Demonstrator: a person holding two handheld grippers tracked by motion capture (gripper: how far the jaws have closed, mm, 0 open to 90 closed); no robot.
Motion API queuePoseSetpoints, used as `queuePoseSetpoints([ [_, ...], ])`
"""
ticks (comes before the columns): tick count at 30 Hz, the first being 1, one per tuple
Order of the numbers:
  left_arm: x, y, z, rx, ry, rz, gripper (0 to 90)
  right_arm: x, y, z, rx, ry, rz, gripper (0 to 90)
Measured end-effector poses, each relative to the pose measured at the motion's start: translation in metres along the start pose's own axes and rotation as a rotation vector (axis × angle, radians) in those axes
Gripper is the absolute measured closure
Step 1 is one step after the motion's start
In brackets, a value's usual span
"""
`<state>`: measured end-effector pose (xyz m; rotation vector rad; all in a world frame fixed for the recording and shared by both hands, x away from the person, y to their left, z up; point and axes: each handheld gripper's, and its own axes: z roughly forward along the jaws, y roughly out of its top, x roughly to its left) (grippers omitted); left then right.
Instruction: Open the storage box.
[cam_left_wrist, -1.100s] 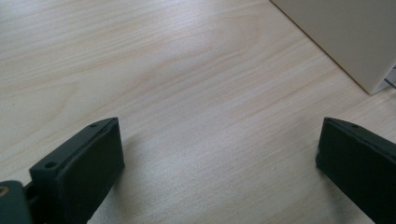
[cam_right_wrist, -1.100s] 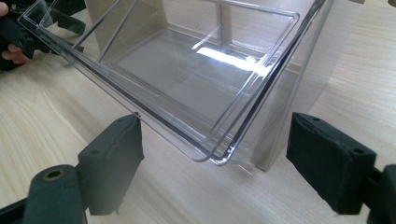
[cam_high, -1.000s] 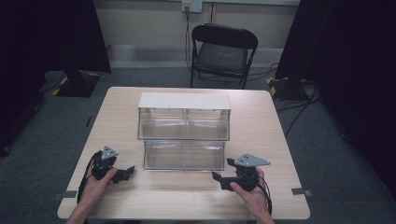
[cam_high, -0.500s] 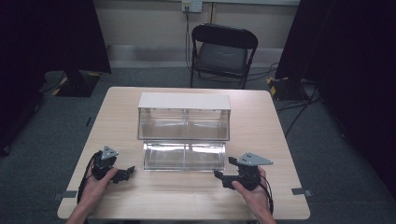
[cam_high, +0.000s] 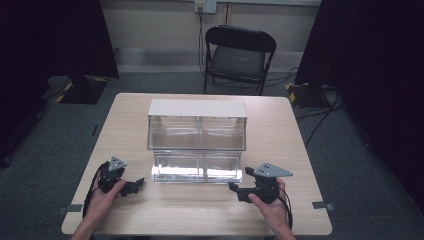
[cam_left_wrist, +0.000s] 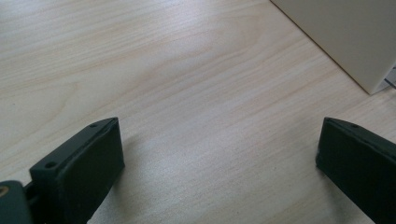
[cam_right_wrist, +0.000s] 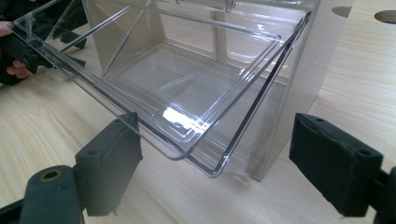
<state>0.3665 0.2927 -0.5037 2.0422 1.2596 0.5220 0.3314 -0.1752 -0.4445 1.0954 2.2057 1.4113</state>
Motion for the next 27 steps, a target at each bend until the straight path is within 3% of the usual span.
queuePoseSetpoints([
  [27,0.0000,0.0000,0.0000,0.000,0.000,0.000,0.3,0.0001,0.0066,-0.0019,-0.015,0.003,0.005,16.6],
])
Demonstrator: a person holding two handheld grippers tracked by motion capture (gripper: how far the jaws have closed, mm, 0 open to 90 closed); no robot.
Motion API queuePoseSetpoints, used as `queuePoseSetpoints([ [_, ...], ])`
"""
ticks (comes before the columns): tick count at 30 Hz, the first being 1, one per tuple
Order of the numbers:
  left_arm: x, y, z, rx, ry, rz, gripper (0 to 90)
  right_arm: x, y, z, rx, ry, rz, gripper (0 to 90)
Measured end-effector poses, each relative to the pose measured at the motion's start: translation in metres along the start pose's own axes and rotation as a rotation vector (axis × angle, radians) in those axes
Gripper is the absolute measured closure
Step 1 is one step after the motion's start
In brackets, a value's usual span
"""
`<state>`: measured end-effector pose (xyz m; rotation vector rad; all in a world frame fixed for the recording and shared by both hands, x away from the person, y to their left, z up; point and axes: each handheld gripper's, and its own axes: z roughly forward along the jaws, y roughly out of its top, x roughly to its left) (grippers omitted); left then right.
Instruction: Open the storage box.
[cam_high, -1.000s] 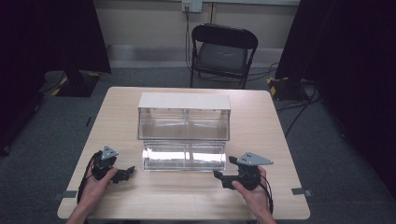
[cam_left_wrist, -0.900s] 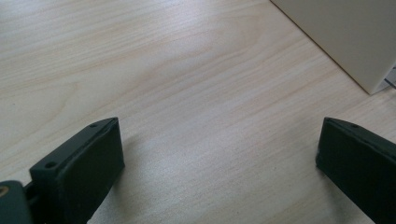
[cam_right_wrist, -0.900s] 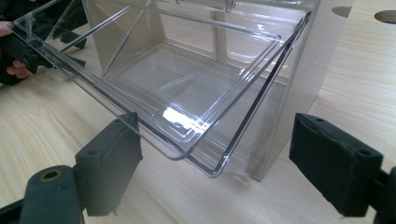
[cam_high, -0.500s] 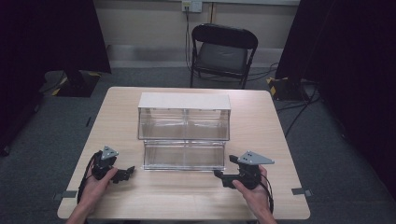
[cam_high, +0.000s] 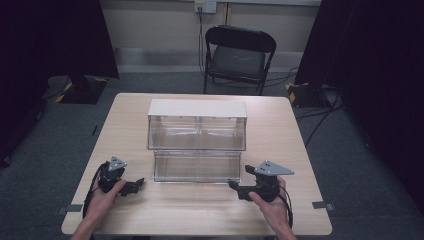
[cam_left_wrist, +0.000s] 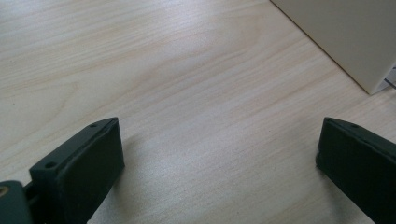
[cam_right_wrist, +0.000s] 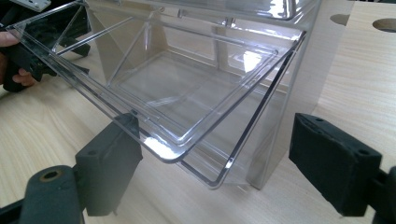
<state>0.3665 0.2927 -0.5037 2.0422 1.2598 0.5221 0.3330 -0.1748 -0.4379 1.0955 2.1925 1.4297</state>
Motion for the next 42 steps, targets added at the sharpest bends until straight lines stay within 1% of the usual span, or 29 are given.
queuePoseSetpoints([
  [4,0.000,0.000,0.000,0.000,0.000,0.000,0.3,0.000,0.001,0.000,-0.004,0.002,0.004,16.4],
  [14,0.000,0.000,0.000,0.000,0.000,0.000,0.3,-0.001,0.006,-0.002,-0.013,0.008,-0.005,15.9],
  [31,0.000,0.000,0.000,0.000,0.000,0.000,0.3,-0.001,0.009,0.001,-0.004,0.005,-0.006,14.7],
  [34,0.000,0.000,0.000,0.000,0.000,0.000,0.3,-0.001,0.011,0.000,-0.001,0.006,-0.010,14.1],
  [37,0.000,0.000,0.000,0.000,0.000,0.000,0.3,-0.001,0.012,0.000,0.004,0.001,-0.026,14.1],
  [42,0.000,0.000,0.000,0.000,0.000,-0.001,0.3,-0.002,0.012,-0.002,0.007,-0.008,-0.027,13.8],
])
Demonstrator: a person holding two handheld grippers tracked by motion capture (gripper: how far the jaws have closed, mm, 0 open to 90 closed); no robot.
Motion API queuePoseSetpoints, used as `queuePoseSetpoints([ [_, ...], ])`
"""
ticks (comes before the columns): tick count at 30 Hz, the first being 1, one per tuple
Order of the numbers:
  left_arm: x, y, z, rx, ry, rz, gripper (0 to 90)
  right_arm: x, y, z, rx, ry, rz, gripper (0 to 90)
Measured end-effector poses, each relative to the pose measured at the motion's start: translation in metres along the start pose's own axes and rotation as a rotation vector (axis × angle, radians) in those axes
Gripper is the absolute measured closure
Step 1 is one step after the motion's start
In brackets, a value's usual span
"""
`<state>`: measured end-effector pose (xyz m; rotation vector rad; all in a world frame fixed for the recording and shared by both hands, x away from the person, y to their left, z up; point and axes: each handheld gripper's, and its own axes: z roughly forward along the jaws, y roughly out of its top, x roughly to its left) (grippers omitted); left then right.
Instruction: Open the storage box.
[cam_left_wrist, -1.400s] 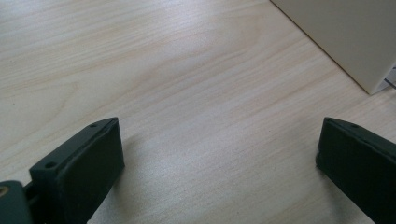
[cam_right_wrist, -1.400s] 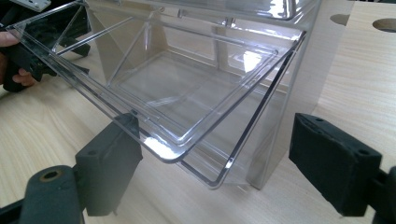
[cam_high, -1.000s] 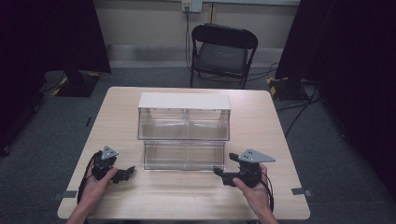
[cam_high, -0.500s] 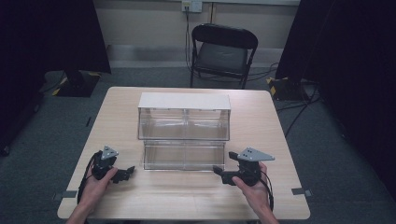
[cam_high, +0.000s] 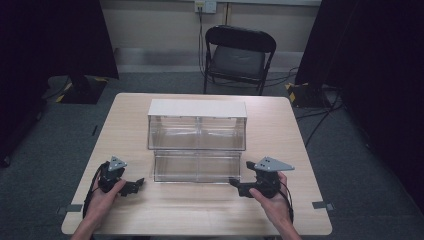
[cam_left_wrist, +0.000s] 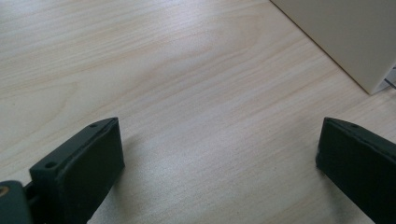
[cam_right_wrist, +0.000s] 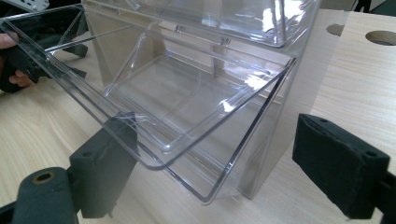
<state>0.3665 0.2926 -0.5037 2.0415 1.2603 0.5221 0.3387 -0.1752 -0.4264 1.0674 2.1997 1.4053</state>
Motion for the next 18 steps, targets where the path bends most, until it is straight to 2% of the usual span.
queuePoseSetpoints([
  [18,-0.0002,-0.0001,-0.0001,0.000,0.000,-0.001,0.3,-0.0003,0.0066,0.0005,-0.007,0.007,0.015,13.7],
])
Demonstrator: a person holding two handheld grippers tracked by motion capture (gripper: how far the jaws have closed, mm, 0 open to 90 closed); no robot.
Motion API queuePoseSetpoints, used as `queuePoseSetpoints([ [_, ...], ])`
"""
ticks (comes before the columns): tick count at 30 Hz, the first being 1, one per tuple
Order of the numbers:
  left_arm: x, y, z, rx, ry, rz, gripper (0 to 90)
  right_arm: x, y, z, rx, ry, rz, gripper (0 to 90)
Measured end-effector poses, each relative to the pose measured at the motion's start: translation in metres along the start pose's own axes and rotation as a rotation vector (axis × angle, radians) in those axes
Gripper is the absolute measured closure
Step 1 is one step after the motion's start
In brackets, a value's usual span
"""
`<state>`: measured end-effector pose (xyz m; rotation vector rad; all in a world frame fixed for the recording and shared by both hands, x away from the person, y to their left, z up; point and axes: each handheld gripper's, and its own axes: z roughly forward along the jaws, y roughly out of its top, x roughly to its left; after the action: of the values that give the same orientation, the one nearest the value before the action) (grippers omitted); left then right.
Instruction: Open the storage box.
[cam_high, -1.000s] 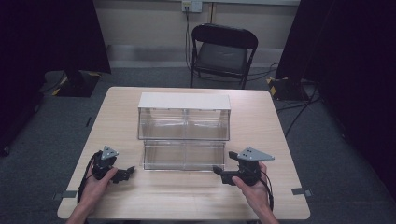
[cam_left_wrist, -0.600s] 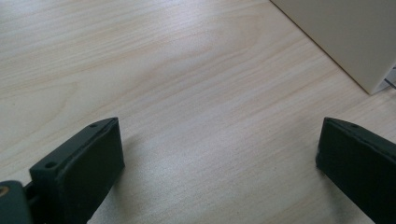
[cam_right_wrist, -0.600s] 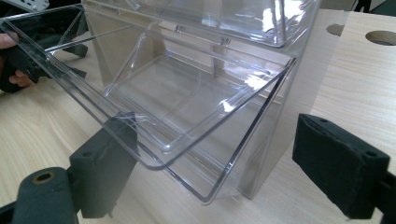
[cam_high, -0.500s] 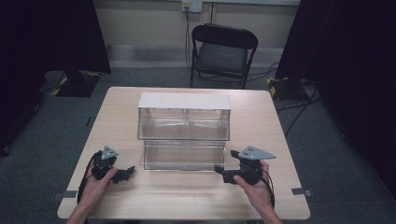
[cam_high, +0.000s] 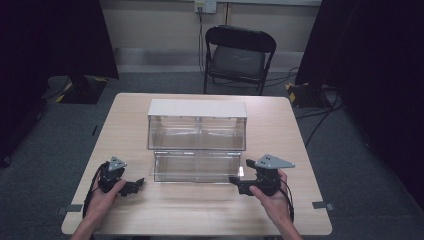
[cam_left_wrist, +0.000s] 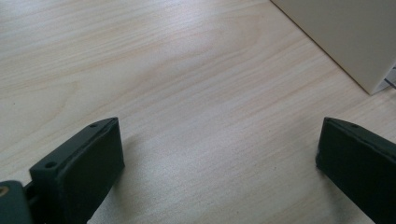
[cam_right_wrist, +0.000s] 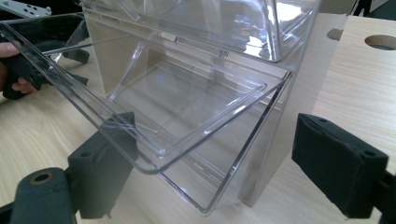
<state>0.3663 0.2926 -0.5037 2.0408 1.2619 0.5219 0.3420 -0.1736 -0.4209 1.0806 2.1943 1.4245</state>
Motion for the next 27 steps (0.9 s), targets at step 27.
queuePoseSetpoints([
  [27,0.000,0.000,0.000,0.000,0.000,0.000,0.3,0.002,0.014,0.005,-0.018,0.012,0.009,13.8],
])
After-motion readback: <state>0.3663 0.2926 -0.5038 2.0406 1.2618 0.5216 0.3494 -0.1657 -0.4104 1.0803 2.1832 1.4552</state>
